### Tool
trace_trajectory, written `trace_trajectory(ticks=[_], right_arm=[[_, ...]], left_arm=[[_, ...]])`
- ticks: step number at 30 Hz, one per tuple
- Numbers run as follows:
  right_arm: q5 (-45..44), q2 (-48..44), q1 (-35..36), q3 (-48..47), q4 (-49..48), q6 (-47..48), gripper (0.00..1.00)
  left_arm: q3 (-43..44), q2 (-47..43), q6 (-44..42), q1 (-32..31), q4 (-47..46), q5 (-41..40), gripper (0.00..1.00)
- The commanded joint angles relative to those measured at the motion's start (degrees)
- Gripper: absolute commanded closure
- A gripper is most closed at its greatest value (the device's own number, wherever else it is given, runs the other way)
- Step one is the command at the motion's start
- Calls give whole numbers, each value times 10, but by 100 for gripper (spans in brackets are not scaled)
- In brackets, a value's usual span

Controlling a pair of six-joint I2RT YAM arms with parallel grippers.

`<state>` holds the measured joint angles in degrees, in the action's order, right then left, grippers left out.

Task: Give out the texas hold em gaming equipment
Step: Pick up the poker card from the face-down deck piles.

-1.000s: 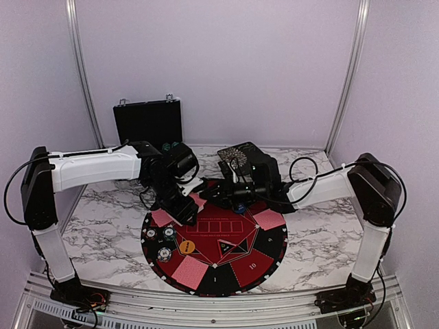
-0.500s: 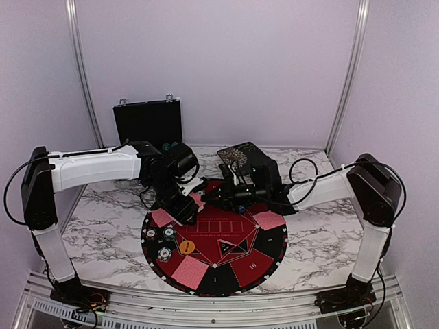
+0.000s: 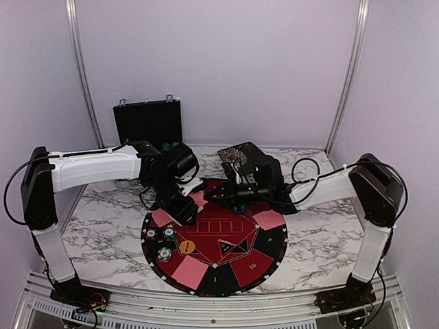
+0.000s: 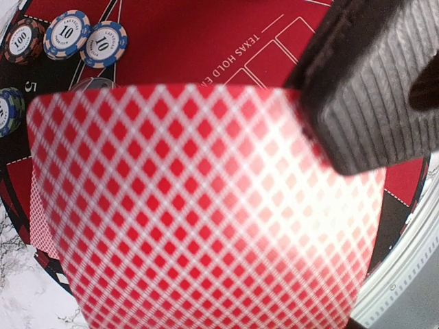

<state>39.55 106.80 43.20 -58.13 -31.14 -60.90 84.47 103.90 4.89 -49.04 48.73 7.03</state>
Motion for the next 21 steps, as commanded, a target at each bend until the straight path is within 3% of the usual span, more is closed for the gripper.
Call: trace_trajectory(ticks=[1, 6, 8, 11, 21], right_arm=[[-6, -19, -9, 4, 0, 2, 100], [-4, -19, -9, 2, 2, 3, 99], [-1, -19, -9, 1, 1, 3, 90], [-1, -20, -8, 1, 2, 4, 85], [-2, -22, -6, 5, 6, 5, 82]], left_arm=[[-2, -15, -5, 1, 10, -1, 61], [-2, -15, -5, 0, 10, -2, 61], [-2, -15, -6, 1, 10, -2, 61], [-1, -15, -6, 0, 10, -2, 61], [-2, -15, -7, 1, 10, -4, 61]])
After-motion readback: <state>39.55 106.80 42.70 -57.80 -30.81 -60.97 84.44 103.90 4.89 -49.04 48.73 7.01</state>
